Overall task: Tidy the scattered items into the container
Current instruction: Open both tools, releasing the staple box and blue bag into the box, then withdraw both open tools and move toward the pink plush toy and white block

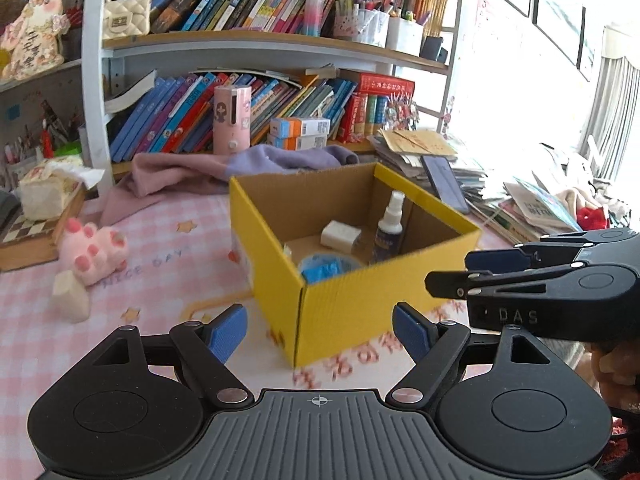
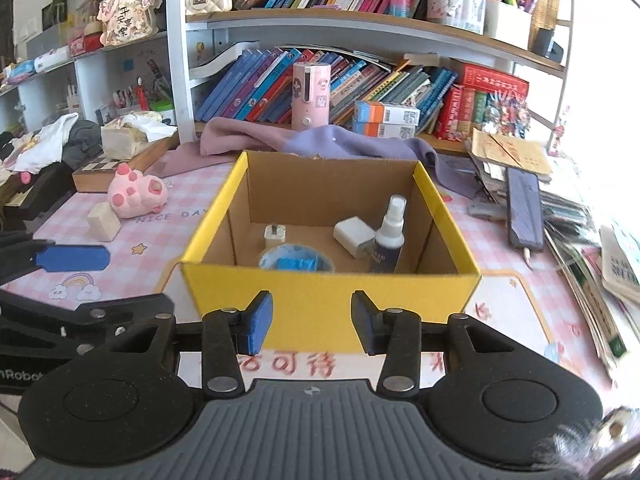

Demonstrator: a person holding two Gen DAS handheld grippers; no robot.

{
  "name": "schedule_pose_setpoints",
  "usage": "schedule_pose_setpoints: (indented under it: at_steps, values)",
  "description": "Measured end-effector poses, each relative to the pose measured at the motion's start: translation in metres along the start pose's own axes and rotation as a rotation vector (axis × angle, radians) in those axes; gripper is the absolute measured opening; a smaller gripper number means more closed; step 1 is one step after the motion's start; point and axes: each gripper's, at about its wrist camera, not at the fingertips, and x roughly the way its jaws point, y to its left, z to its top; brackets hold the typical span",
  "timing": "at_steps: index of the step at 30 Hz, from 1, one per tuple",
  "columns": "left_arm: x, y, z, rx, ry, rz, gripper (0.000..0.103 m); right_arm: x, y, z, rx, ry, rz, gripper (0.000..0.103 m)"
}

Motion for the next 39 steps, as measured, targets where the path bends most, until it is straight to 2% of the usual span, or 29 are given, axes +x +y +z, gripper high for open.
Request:
schedule_pose_setpoints:
  at_steps: [8, 16, 27, 31, 39]
  values:
    - [-0.042, 0.023, -0.041, -0.038, 0.048, 0.003, 0.082, -0.030, 0.044, -0.038, 0.019, 0.033, -0.025, 0.042]
    - [-0.075, 0.038, -0.072, -0.064, 0.093, 0.035, 0.082, -0.046, 0.088, -0.063, -0.010, 0.087, 0.020, 0.044]
    - [-0.105, 0.059, -0.095, -0.115, 0.125, 0.135, 0.083, -0.051, 0.134, -0.069, -0.092, 0.114, 0.139, 0.051]
    - [-0.117, 0.066, -0.100, -0.134, 0.114, 0.169, 0.088, -0.052, 0.146, -0.068, -0.114, 0.116, 0.168, 0.053]
    - [-0.130, 0.082, -0.106, -0.163, 0.108, 0.217, 0.089, -0.049, 0.170, -0.063, -0.157, 0.113, 0.201, 0.056]
